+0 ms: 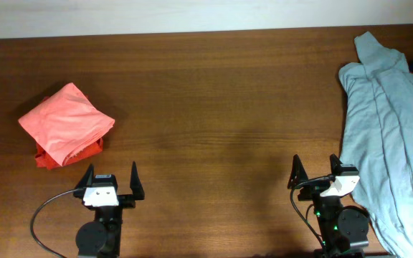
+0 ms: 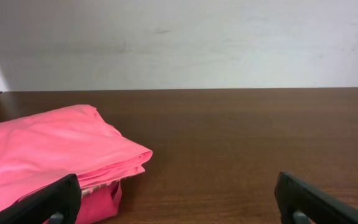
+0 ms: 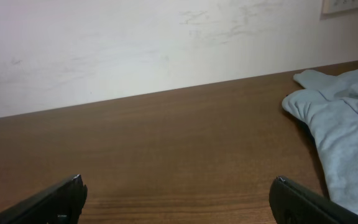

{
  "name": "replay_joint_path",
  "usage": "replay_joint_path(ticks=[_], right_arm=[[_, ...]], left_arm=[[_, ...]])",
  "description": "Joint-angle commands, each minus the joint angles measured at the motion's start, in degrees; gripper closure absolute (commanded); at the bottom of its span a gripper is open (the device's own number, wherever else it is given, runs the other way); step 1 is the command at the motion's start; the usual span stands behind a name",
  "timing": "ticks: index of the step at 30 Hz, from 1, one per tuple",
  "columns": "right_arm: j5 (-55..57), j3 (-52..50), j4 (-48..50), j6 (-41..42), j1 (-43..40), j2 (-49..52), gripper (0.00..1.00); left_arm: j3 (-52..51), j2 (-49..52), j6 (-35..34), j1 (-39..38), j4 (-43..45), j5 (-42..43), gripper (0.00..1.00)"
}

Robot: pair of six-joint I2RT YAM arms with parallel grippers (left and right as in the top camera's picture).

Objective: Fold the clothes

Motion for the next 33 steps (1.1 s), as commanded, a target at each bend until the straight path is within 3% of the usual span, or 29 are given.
replay_joint_path(ticks=[1,33], right_arm=[[0.31,-0.31,-0.37,-0.37,-0.37,-0.48,0.01],[-1.11,-0.31,-0.37,-0.35,-0.37,-0.39,0.01]], left_arm=[[-0.31,-0.55,0.24,0.35,0.00,-0.81,0.01],[-0.28,-0.55,0.24,0.35,0.00,-0.81,0.01]])
